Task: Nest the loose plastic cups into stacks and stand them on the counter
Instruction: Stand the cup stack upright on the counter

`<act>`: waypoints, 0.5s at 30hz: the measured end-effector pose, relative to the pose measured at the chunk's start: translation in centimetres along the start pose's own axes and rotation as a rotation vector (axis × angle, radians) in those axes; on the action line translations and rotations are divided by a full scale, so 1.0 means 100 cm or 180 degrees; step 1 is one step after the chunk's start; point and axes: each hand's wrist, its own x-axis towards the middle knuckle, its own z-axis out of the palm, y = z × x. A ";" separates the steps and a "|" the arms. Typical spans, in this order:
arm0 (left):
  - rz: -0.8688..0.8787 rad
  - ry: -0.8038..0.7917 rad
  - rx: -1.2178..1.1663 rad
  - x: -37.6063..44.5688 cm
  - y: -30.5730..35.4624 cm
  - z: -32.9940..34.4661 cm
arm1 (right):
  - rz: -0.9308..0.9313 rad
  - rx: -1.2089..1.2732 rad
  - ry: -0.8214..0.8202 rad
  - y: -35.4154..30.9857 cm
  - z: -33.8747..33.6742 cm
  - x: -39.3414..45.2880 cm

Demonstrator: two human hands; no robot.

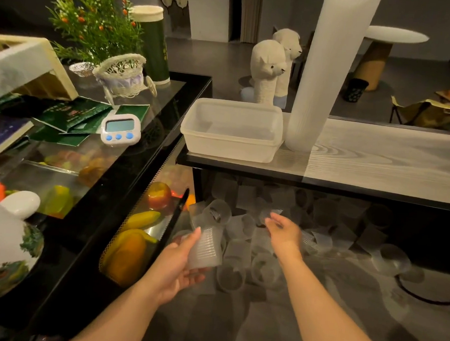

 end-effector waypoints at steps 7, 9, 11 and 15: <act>-0.0037 -0.0076 -0.0049 -0.001 0.001 0.008 | -0.0476 0.1036 -0.0282 -0.020 -0.025 -0.069; 0.0033 -0.0158 -0.0003 -0.003 0.002 0.014 | -0.0613 0.0828 -0.0586 -0.022 -0.026 -0.081; 0.0095 -0.0246 0.0039 -0.004 0.003 0.019 | -0.0820 0.0697 -0.0837 -0.021 -0.022 -0.093; 0.0122 -0.0300 -0.0091 -0.005 0.006 0.025 | -0.1208 0.0272 -0.1099 -0.018 -0.011 -0.112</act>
